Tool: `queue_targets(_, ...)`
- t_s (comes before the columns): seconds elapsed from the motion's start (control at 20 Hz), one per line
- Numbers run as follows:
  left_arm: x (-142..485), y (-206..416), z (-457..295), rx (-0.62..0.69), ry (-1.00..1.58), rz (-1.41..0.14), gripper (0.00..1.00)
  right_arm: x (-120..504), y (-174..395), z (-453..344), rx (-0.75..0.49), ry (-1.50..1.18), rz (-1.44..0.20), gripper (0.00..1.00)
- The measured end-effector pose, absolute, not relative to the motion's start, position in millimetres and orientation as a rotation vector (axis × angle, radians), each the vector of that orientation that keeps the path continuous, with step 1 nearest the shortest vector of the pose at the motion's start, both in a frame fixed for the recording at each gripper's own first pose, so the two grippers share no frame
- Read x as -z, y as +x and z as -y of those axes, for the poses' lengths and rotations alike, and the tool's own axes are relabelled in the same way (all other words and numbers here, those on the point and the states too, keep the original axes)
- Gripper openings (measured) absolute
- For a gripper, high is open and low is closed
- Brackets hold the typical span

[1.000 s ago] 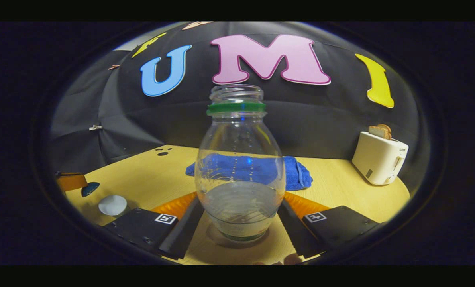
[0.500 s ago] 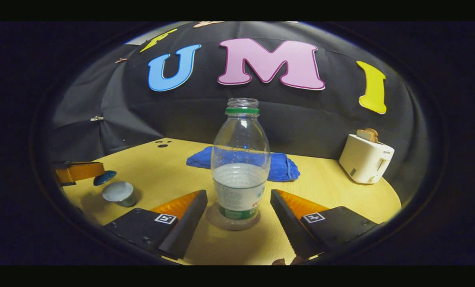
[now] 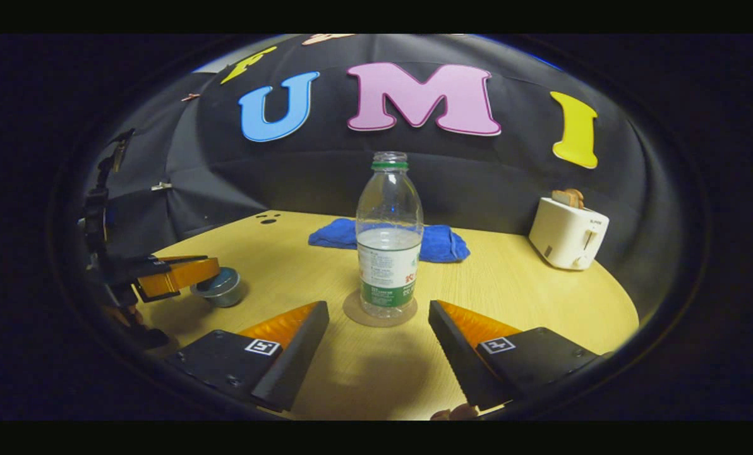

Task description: Open the teacup lid with one hand, grasp the water bottle and pour water into the teacup with the other hand; after pouring, place the water bottle on the coaster and then close the teacup lid.

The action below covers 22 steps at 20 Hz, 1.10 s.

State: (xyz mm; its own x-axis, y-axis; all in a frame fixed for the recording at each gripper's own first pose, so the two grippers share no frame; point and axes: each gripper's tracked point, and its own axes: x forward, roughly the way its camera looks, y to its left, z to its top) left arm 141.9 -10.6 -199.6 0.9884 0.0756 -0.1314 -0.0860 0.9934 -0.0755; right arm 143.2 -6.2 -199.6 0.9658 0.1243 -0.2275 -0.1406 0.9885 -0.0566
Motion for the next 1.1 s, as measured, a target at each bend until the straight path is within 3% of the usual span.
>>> queue_targets(0.15,205,142,15,-0.083,-0.066,-0.137,0.23,197,142,-2,-0.151,-0.06,-0.219,0.98)
queue_targets(0.35,201,140,12,-0.1,-0.036,-0.133,0.32,195,137,1,-0.157,-0.072,-0.233,0.98)
queue_targets(0.4,196,138,12,-0.101,-0.032,-0.131,0.29,191,134,4,-0.149,-0.068,-0.238,0.98)
queue_targets(0.45,189,136,13,-0.102,-0.028,-0.124,0.45,186,131,7,-0.143,-0.062,-0.239,0.99)
queue_targets(0.75,106,111,28,-0.062,-0.006,-0.057,0.95,114,113,27,-0.119,-0.082,-0.186,0.99)
queue_targets(1.1,-36,63,66,-0.012,-0.007,0.067,0.96,-19,87,55,-0.086,-0.092,-0.007,0.97)
